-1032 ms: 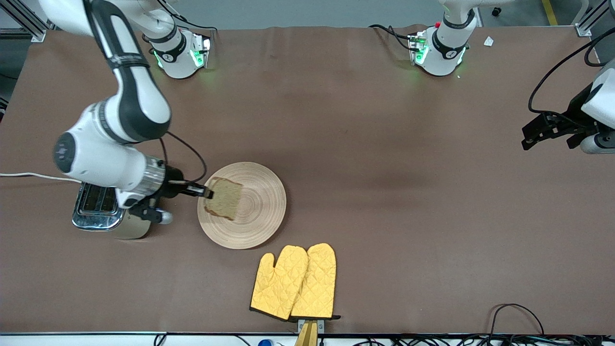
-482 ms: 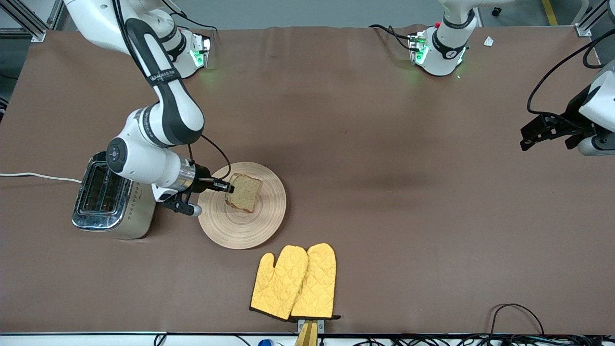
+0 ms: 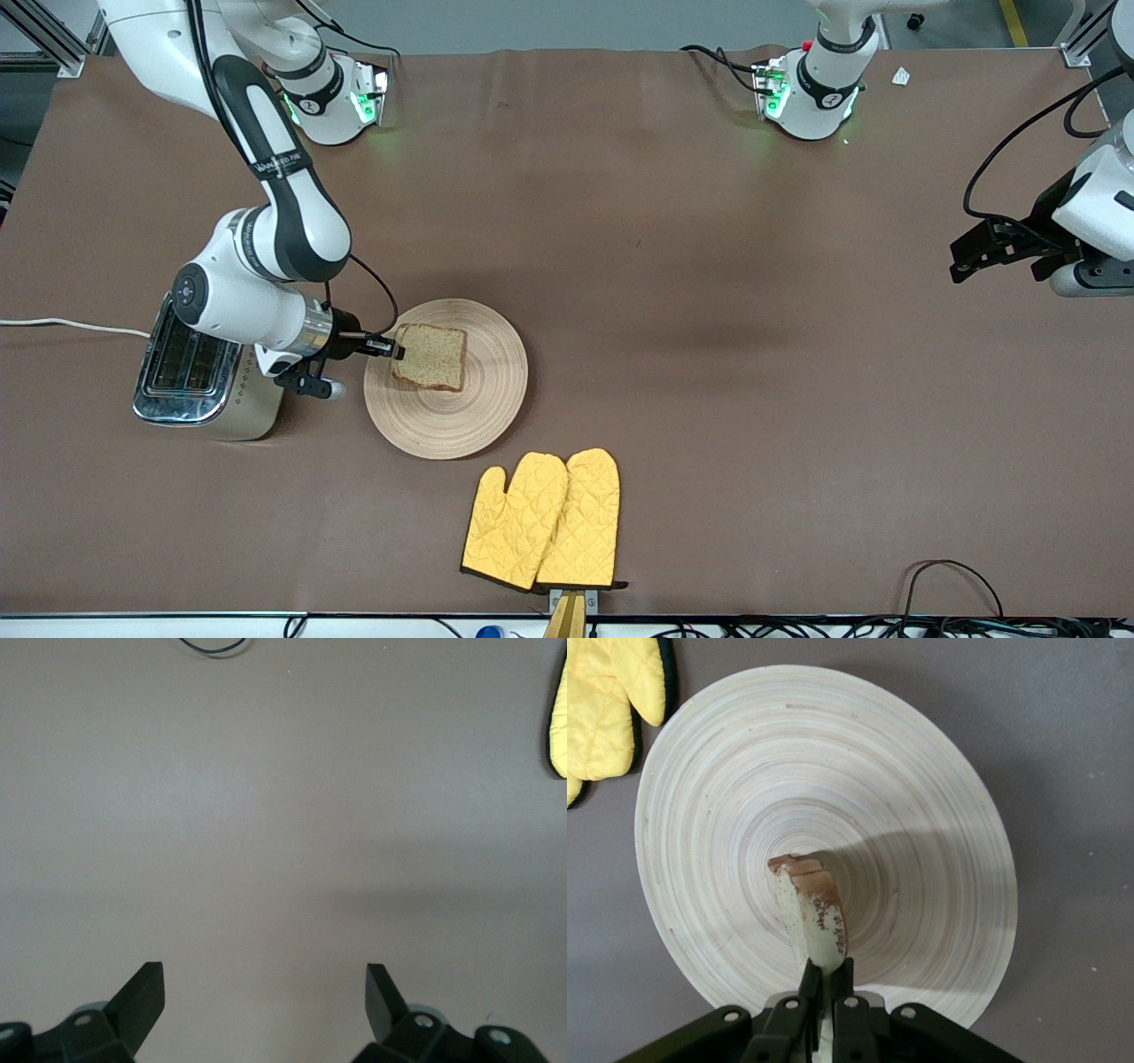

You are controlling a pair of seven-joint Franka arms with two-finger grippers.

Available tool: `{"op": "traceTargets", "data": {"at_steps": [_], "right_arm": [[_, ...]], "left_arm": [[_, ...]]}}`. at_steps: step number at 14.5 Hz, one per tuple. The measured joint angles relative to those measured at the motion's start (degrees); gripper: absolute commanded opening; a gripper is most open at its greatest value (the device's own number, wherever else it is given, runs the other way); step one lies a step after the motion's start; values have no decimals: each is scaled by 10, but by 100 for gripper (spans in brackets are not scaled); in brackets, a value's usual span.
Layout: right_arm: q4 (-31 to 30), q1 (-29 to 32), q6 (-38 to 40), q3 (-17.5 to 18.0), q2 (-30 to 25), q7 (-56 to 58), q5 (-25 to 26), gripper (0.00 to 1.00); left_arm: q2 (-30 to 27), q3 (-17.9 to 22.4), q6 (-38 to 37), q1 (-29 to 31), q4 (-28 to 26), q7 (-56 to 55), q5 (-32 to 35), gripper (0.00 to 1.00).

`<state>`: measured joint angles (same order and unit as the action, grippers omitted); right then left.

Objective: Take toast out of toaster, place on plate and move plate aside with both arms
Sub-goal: 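Lower the bread onto the plate and open the right gripper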

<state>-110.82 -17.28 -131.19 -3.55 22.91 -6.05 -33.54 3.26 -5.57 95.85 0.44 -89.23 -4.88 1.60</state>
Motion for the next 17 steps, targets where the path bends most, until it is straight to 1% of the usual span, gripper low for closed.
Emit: {"op": "traceTargets", "data": {"at_steps": [4,5,6,7,8,9,10,12,15,17], "right_arm": [[-1,22,-11,0,17,43,0,0],[-1,29,-15,0,22,52,0,2],[-1,34,-18,-1,26,59,-1,7],[-1,37,-22,-1,30,63,-1,28],[-1,38,-24,0,32,65,-1,70],[-1,38,-25,0,33,65,-1,91],[-1,38,-26,0,33,65,-1,100],[0,38,-26,1,33,65,-1,100],[2,38,-26,0,33,66,-1,100],[8,40,-26,-6,31,68,0,100]], "left_arm": [[2,0,-1,1,-1,0,0,100],[3,0,-2,1,-1,0,0,100],[3,0,-2,1,-1,0,0,100],[4,0,-2,1,-1,0,0,100],[4,0,-2,1,-1,0,0,100],[4,0,-5,0,-2,0,0,100],[5,0,-15,-1,-2,0,-1,100],[10,-2,-38,-2,-2,0,-17,100],[32,-9,-42,-10,-4,0,-76,100],[59,-13,-40,-26,-4,-9,-118,100]]}}
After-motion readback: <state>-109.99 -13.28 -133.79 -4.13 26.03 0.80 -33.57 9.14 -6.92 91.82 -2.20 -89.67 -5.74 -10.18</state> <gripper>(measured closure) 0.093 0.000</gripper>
